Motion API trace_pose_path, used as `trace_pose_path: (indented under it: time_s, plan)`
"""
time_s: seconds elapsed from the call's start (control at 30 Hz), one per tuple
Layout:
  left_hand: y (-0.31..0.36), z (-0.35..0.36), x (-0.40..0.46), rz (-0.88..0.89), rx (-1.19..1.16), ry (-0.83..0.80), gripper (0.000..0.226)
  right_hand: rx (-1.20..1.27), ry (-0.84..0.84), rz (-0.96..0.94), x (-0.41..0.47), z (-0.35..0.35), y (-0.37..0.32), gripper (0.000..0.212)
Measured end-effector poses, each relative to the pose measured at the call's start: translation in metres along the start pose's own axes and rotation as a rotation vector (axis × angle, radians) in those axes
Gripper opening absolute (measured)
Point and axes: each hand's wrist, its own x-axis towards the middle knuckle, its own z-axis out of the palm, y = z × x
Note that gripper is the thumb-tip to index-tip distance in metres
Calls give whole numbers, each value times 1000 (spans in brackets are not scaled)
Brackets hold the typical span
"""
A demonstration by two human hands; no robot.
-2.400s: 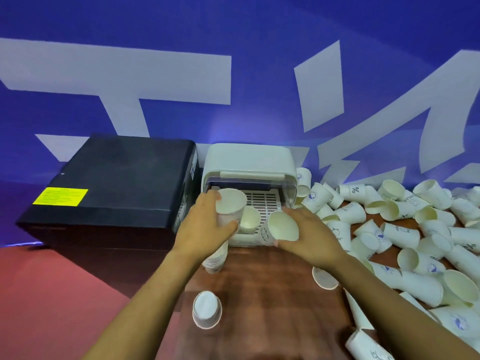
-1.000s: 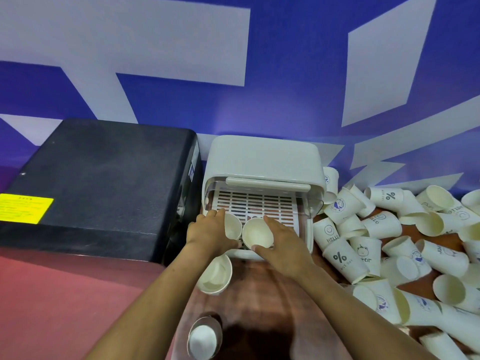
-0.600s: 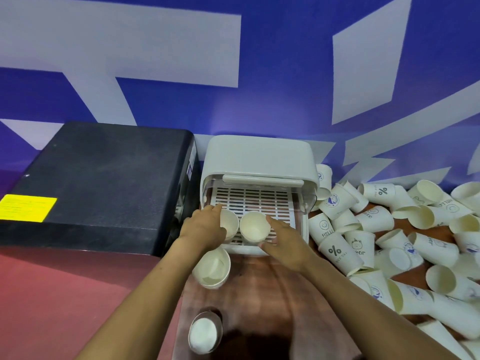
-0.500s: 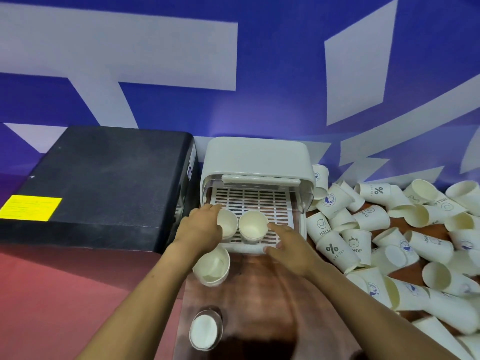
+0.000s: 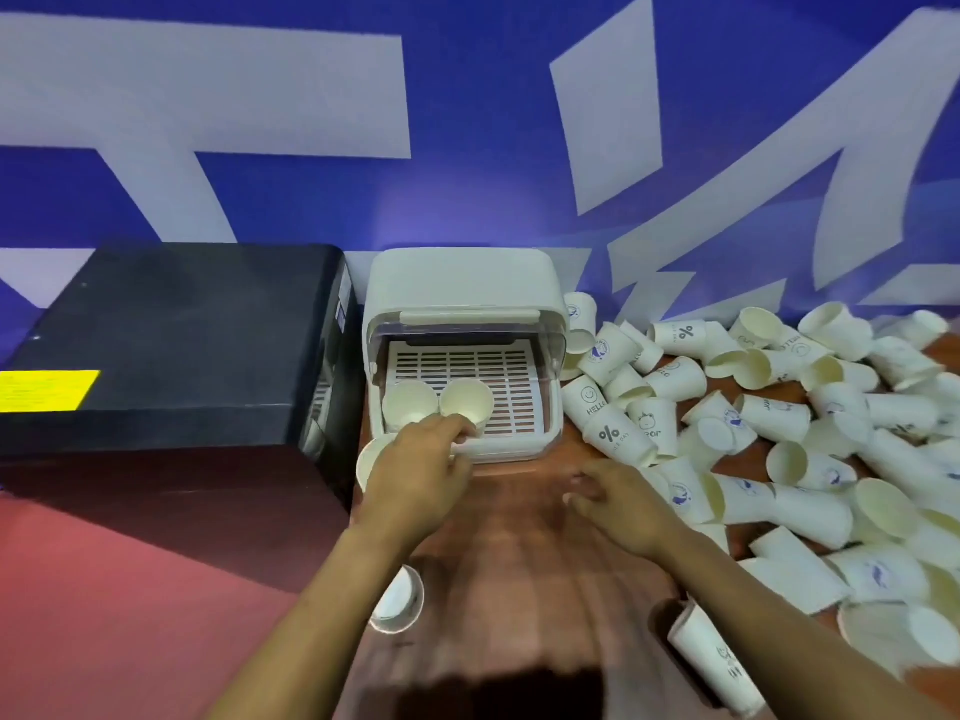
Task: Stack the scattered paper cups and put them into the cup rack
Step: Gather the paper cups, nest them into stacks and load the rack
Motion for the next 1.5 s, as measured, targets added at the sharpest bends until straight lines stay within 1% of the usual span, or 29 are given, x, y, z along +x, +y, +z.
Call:
trace_pose_path:
  time_s: [0.07,0.13,0.17,0.27,0.37,0.53,0.63,0.8,0.9,0.97,1.1,1.27,1.5]
  plan:
    - [9,18,-3,34,-24,-60,29,-34,16,14,-10,-3,12,21]
    - [19,33,-6,51,-6,-132,31,-18,41,37,-17,-8,26,12]
    - [24,40,-7,53,7,-166,32,2,50,57,-20,-11,32,12]
    - [42,59,-9,68,59,-239,36,44,60,81,-25,-17,56,26]
    - [65,77,-9,46,102,-286,36,-9,0,92,-32,-28,81,34]
    - [107,116,6,43,145,-308,40,-41,56,44,-28,-66,127,31]
    - [128,143,12,18,121,-366,41,-106,33,32,-21,-81,148,35]
    - [150,172,29,-48,99,-335,52,-207,-10,-59,0,-91,161,41]
    - [160,182,39,-63,158,-342,64,-279,-30,-138,13,-91,163,44]
    - [163,189,44,-89,200,-358,67,-308,-60,-172,20,-89,164,45]
    - [165,202,52,-134,275,-397,67,-363,-114,-231,32,-84,168,50]
    - [164,211,59,-175,314,-431,64,-356,-133,-236,36,-80,172,51]
    - [158,203,55,-170,280,-389,58,-378,-119,-240,38,-78,172,49]
